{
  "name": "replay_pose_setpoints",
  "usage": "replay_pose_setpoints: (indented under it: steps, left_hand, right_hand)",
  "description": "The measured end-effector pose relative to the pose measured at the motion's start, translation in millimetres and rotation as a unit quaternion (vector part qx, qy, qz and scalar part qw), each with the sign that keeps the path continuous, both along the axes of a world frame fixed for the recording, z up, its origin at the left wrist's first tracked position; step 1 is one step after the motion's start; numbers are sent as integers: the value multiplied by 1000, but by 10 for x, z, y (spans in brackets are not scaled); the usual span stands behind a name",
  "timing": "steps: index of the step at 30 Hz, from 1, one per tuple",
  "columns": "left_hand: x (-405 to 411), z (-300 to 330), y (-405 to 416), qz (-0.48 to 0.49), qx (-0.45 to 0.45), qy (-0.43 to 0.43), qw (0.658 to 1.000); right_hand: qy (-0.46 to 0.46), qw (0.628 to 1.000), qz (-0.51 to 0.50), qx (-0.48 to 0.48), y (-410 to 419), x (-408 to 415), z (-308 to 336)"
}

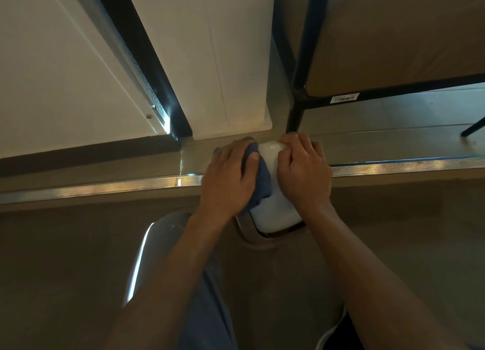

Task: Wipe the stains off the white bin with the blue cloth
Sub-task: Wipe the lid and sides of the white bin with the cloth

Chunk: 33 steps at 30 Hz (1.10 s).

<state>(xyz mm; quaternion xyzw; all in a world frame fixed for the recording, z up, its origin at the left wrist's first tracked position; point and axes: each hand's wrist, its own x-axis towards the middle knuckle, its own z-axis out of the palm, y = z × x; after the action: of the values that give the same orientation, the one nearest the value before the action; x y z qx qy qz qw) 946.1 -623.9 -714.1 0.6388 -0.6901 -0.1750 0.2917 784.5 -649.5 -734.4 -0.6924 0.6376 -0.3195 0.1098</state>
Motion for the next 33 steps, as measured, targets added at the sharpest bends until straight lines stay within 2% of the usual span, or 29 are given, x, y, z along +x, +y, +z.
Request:
replay_pose_setpoints:
  steps: [2,4,7,11,13,15,17,20,23,25,29,33]
  left_hand:
    - [31,13,-253,47,130,4,990]
    - [-86,74,-538,51,217,-48,974]
    - [-351,150,-658,-51,166,-80,982]
    - [-44,61,-486,-115,121,9,986]
    - [153,68,-498,-87,166,49,981]
    - [173,81,-653,-57,266,28,962]
    - [13,182,-828,-57,313,16,948]
    - [-203,242,-974,-136,303,-13,943]
    - [-30,126,-949,-190,286,45,938]
    - [160,88,-936,-186,305,95,929]
    - [121,94,-1071,-150,377,106,908]
    - [-123,203,-1086,-209,327,15,922]
  right_hand:
    - [4,1000,4,0,-7,-12,-4]
    - [10,1000,8,3,-9,-25,-24]
    - [30,999,17,-7,-12,-50,-58]
    - [13,1000,24,0,1,-35,-35]
    - [1,1000,19,0,9,-24,-11]
    - [-1,1000,16,-3,13,-24,0]
    - [-3,1000,13,-5,3,-29,10]
    - [-7,1000,-1,-11,-12,-18,18]
    - [-5,1000,-3,-11,11,3,21]
    - [-10,1000,2,-9,23,2,28]
    - [-5,1000,1,-6,12,-3,25]
    - [-11,1000,-5,-8,-2,6,24]
